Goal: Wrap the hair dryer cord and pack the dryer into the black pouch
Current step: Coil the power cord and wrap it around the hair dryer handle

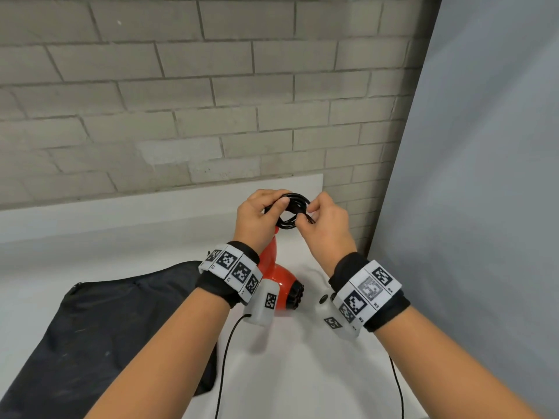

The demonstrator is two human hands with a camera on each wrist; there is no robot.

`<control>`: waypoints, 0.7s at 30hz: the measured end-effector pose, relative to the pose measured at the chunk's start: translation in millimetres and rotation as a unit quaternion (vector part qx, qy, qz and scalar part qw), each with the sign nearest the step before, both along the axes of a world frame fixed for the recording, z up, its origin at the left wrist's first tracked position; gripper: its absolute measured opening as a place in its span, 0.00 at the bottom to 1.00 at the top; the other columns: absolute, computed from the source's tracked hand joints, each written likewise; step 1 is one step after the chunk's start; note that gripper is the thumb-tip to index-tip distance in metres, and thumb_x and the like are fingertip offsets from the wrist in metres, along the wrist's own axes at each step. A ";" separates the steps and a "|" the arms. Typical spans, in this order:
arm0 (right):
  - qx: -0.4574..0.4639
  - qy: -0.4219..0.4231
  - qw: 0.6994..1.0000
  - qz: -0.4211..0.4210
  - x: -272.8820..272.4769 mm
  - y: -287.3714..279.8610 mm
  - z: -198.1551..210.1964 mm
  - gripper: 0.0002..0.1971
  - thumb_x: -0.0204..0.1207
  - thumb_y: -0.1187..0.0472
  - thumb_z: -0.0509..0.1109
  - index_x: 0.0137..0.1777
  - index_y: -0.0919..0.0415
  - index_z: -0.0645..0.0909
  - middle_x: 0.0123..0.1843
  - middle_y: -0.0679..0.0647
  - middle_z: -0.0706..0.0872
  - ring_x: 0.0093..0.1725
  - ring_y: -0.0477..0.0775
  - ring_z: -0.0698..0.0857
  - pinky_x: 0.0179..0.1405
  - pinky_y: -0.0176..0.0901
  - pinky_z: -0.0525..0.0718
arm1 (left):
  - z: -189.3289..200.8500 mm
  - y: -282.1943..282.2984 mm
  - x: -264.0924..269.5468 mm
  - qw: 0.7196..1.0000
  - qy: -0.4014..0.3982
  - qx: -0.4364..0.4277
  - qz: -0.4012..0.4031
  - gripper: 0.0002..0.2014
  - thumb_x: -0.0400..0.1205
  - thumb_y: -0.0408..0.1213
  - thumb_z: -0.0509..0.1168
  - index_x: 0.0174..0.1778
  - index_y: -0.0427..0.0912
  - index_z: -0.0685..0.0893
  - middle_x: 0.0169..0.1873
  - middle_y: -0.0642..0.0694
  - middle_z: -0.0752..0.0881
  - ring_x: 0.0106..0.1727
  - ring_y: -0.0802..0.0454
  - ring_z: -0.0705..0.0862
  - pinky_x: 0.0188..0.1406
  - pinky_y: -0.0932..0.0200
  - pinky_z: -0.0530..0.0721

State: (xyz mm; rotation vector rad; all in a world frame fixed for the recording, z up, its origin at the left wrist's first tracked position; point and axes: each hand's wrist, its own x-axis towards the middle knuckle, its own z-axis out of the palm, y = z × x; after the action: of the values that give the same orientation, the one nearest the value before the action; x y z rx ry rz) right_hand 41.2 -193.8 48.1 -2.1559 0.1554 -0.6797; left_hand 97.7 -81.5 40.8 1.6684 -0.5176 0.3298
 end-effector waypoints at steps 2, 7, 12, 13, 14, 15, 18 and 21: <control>0.019 0.007 1.000 -0.012 7.9 2.5 -0.2 0.12 0.74 0.60 0.68 0.51 0.60 0.69 0.27 0.48 0.74 0.25 0.46 0.73 0.23 0.41 0.74 | -0.4 1.2 -1.0 1.000 -0.001 -0.004 -0.016 0.10 0.78 0.30 0.65 0.54 0.39 0.86 0.42 0.56 0.83 0.43 0.77 0.80 0.48 0.81 0.75; 0.001 -0.019 0.999 -0.039 26.2 4.8 -6.1 0.24 0.70 0.63 0.69 0.65 0.60 0.68 0.55 0.58 0.78 0.56 0.56 0.78 0.55 0.46 0.77 | -1.4 3.5 -1.7 0.997 0.026 -0.039 -0.067 0.12 0.78 0.28 0.64 0.55 0.45 0.83 0.36 0.51 0.83 0.31 0.66 0.83 0.40 0.74 0.81; 0.039 0.042 0.989 0.137 37.4 4.3 -4.2 0.21 0.74 0.72 0.59 0.65 0.55 0.74 0.55 0.58 0.84 0.57 0.58 0.82 0.61 0.52 0.82 | -0.3 12.1 5.5 0.993 0.057 -0.037 -0.100 0.12 0.79 0.30 0.63 0.54 0.50 0.84 0.24 0.48 0.82 0.25 0.63 0.80 0.32 0.72 0.80; 0.051 0.058 0.986 0.149 36.7 2.9 -2.4 0.17 0.76 0.69 0.60 0.63 0.55 0.74 0.50 0.57 0.85 0.52 0.58 0.84 0.56 0.52 0.83 | -0.3 14.0 8.0 0.992 0.058 -0.037 -0.106 0.12 0.80 0.31 0.63 0.54 0.49 0.84 0.24 0.47 0.81 0.25 0.62 0.79 0.31 0.71 0.80; 0.037 0.075 0.984 0.158 34.6 0.5 -0.8 0.12 0.78 0.66 0.60 0.60 0.55 0.74 0.47 0.57 0.84 0.48 0.57 0.84 0.52 0.51 0.82 | -0.6 16.1 10.9 0.991 0.061 -0.036 -0.111 0.12 0.80 0.31 0.62 0.55 0.48 0.84 0.25 0.46 0.81 0.25 0.62 0.78 0.29 0.71 0.79; 0.012 0.096 0.981 0.171 30.9 -3.7 0.0 0.08 0.79 0.62 0.60 0.57 0.56 0.74 0.45 0.58 0.83 0.45 0.56 0.82 0.49 0.50 0.81 | -1.2 17.9 12.9 0.991 0.065 -0.034 -0.111 0.11 0.80 0.32 0.62 0.56 0.46 0.84 0.25 0.45 0.80 0.25 0.62 0.78 0.27 0.71 0.78; -0.043 0.141 0.968 0.202 19.5 -21.2 -1.1 0.12 0.84 0.55 0.53 0.50 0.60 0.76 0.45 0.62 0.79 0.45 0.56 0.76 0.50 0.52 0.75 | -2.1 21.4 16.1 0.992 0.064 -0.034 -0.102 0.11 0.81 0.34 0.62 0.56 0.44 0.85 0.25 0.46 0.79 0.25 0.62 0.77 0.24 0.71 0.76; -0.089 0.159 0.969 0.165 15.3 -42.1 -11.0 0.11 0.84 0.60 0.51 0.46 0.58 0.74 0.39 0.53 0.77 0.41 0.50 0.75 0.46 0.42 0.72 | -4.3 25.2 17.8 0.993 0.064 -0.045 -0.089 0.11 0.80 0.34 0.62 0.56 0.44 0.85 0.26 0.46 0.79 0.27 0.59 0.77 0.25 0.72 0.77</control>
State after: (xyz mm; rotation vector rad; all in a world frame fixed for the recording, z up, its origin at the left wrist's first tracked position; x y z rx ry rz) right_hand 56.5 -235.9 37.0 -2.3783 -0.0991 -0.1590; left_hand 115.4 -56.3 36.5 1.5317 -0.5437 0.1138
